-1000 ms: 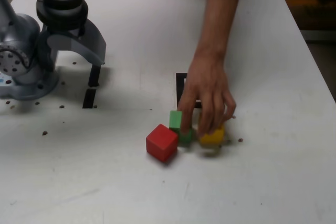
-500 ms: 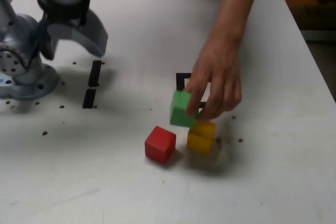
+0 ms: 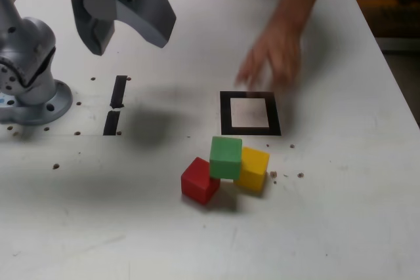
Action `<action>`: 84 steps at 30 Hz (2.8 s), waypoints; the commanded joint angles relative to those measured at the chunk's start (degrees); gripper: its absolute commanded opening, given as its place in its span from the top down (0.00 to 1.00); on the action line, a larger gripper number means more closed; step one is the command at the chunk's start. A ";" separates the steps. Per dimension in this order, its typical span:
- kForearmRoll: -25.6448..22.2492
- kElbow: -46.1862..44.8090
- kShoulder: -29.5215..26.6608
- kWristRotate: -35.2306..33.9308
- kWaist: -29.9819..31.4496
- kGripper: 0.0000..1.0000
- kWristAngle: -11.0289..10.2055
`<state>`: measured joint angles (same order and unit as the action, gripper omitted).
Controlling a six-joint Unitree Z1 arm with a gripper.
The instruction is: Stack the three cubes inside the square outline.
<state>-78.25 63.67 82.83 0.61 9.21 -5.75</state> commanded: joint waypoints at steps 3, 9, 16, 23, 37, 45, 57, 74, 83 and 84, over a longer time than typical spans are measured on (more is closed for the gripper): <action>0.00 5.08 3.53 -0.84 3.18 0.00 0.45; -1.24 18.53 11.43 -3.39 9.91 0.01 1.55; -4.31 30.79 20.09 -8.90 17.17 0.02 3.50; -7.48 38.36 29.47 -11.04 20.38 0.04 4.33; -7.79 36.27 35.15 -12.75 21.39 0.16 5.94; -7.72 37.20 37.31 -12.75 21.64 0.27 5.62; -6.96 37.67 38.77 -12.30 21.64 0.38 6.70; -6.35 36.31 36.83 -13.37 21.64 0.76 7.20; -9.82 29.44 29.98 -16.16 21.09 0.85 3.00; -9.82 28.13 29.31 -16.30 20.79 0.85 2.83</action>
<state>-87.92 93.17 113.31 -15.57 30.51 -2.73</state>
